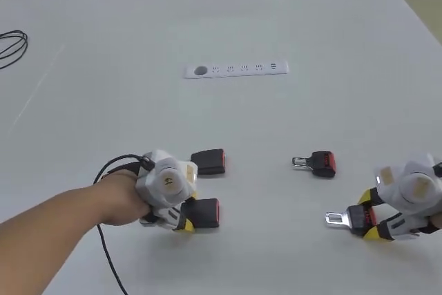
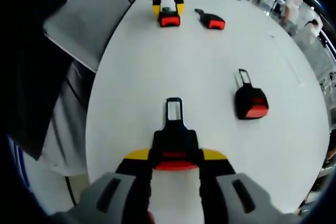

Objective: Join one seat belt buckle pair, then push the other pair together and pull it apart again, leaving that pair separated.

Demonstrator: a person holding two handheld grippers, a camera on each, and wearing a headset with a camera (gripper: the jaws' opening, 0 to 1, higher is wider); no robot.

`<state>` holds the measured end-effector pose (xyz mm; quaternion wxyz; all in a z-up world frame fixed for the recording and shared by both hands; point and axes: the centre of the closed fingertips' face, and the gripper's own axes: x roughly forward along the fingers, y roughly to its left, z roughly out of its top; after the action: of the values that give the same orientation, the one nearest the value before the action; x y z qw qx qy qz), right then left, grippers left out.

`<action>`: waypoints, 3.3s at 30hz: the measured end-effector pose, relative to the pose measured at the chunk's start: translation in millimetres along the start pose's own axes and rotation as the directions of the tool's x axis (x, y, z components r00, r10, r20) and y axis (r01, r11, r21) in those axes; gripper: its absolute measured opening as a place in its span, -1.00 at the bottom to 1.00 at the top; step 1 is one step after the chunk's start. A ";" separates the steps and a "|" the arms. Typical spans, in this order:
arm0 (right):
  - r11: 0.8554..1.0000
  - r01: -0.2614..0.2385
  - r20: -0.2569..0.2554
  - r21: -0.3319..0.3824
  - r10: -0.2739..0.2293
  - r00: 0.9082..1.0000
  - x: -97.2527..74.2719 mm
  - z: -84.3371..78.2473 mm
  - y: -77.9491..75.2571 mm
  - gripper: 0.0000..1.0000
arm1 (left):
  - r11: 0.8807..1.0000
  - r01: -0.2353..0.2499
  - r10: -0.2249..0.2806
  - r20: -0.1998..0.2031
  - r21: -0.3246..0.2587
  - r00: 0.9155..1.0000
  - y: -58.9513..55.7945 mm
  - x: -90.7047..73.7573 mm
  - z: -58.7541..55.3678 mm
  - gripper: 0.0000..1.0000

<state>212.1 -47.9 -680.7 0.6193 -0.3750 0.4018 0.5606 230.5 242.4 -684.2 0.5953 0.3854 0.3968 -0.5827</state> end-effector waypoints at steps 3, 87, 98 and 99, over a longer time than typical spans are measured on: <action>1.000 0.007 0.000 0.001 -0.007 1.000 2.1 2.1 -3.2 -0.32 | 1.000 0.000 0.000 -0.002 -0.004 1.000 0.1 -0.1 -0.3 -0.34; 0.997 0.007 0.168 -0.072 0.005 0.986 81.5 183.3 0.1 -0.31 | 1.000 -0.001 0.001 -0.018 0.014 1.000 -1.1 -0.2 -0.7 -0.34; 0.997 0.007 0.171 -0.079 0.006 0.985 81.1 184.1 0.0 -0.31 | 1.000 0.001 -0.001 -0.021 0.010 1.000 -0.8 0.1 -0.7 -0.34; 0.997 0.008 0.173 -0.080 0.006 0.985 81.1 184.9 0.1 -0.31 | 1.000 0.001 -0.001 -0.021 0.010 1.000 -0.8 0.0 -0.6 -0.34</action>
<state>230.2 153.1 -682.0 0.6366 -0.3496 0.3233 0.6066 229.7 242.9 -684.5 0.5890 0.3941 0.4003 -0.5810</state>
